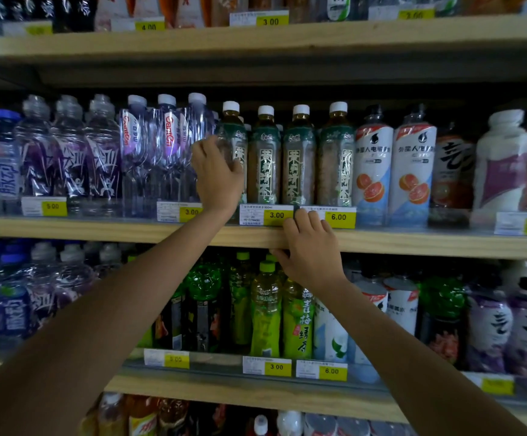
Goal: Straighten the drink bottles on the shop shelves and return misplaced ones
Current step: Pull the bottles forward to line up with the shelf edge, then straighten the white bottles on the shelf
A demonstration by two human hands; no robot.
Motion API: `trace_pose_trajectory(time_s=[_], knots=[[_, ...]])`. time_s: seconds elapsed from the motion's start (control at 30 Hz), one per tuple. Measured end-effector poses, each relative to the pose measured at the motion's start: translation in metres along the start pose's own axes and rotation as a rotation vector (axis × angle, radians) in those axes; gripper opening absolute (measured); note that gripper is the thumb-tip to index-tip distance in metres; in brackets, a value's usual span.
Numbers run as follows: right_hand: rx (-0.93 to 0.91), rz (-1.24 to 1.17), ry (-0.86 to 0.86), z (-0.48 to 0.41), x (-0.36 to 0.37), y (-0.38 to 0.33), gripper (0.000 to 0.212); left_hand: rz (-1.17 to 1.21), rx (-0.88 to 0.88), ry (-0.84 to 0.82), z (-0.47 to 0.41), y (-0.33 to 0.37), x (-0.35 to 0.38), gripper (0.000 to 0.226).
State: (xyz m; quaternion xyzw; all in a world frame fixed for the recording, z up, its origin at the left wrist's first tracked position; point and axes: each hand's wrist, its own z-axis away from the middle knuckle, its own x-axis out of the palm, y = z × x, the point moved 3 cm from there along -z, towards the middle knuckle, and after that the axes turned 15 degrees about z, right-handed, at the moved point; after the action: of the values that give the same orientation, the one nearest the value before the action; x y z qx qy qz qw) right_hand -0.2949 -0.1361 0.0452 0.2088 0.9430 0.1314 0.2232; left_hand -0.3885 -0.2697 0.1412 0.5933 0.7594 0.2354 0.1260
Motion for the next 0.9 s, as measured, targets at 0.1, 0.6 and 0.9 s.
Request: trace_pose_trajectory(time_s=[0.1,0.6,0.9], knots=[[-0.038,-0.023,-0.025,0.003,-0.001,0.004,0.042,-0.064,0.165,-0.043,0.023,0.001,0.0,0.043],[0.1,-0.06,0.074,0.084,-0.017,0.175,0.026,-0.336,0.463,-0.608,0.138,0.085,0.102,0.044],[0.402,-0.052,-0.015,0.099,-0.009,0.314,0.035,-0.604,0.485,-0.712,0.194,0.141,0.222,0.069]])
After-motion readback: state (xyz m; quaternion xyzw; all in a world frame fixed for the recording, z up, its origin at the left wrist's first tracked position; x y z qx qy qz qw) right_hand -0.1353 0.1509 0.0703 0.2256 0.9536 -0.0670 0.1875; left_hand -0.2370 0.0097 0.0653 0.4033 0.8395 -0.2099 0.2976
